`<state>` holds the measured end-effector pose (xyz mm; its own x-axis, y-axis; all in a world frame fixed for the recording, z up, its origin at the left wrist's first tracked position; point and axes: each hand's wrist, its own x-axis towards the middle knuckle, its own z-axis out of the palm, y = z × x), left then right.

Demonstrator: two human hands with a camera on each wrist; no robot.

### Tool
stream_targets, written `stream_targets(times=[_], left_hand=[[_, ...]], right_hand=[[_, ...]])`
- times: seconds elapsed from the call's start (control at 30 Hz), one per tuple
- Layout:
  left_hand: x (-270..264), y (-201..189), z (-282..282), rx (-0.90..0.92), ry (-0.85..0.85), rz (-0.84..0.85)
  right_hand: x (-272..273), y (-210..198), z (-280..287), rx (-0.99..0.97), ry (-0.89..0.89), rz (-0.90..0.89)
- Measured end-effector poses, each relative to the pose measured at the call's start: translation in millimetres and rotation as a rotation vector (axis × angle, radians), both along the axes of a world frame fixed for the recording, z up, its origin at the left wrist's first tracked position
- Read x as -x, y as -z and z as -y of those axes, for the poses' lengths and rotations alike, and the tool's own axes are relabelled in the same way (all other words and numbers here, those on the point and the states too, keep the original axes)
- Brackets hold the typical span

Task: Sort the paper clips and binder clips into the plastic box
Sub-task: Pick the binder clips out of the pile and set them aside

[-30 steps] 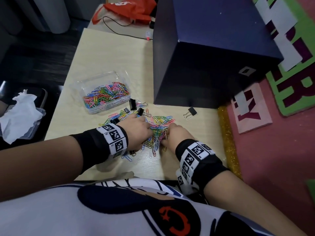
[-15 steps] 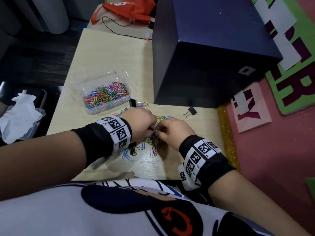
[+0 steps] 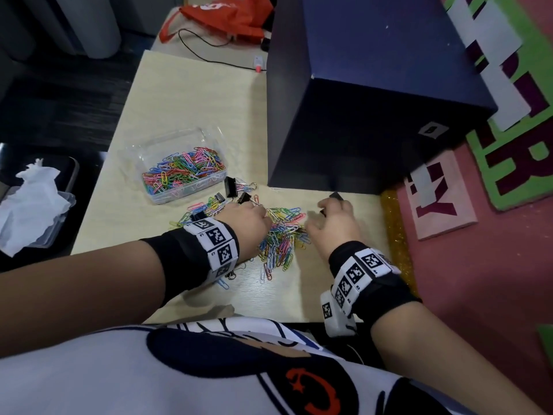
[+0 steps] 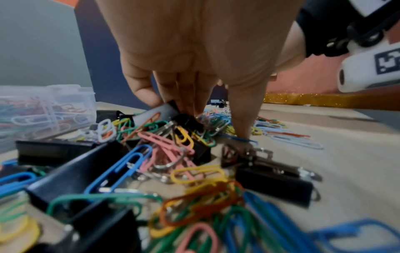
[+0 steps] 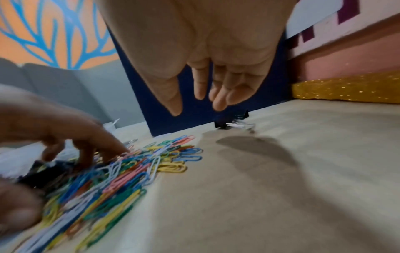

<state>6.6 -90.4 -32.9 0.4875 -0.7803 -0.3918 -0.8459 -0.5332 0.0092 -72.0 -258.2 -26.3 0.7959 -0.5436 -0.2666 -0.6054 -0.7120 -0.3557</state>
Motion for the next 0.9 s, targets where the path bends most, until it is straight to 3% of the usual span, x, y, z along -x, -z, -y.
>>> stream_targets(times=[0.13, 0.33, 0.57, 0.9], left_hand=[[-7, 0, 4, -0.042, 0.027, 0.007], [-15, 0, 7, -0.067, 0.063, -0.037], [-24, -7, 5, 0.015, -0.007, -0.104], [-53, -31, -19, 0.308, -0.196, -0.128]], right_hand=[[-3, 6, -16, -0.107, -0.218, -0.275], [-11, 18, -32, -0.077, -0.403, -0.261], [-18, 16, -35, -0.081, -0.388, -0.151], [-45, -9, -30, -0.026, -0.271, -0.116]])
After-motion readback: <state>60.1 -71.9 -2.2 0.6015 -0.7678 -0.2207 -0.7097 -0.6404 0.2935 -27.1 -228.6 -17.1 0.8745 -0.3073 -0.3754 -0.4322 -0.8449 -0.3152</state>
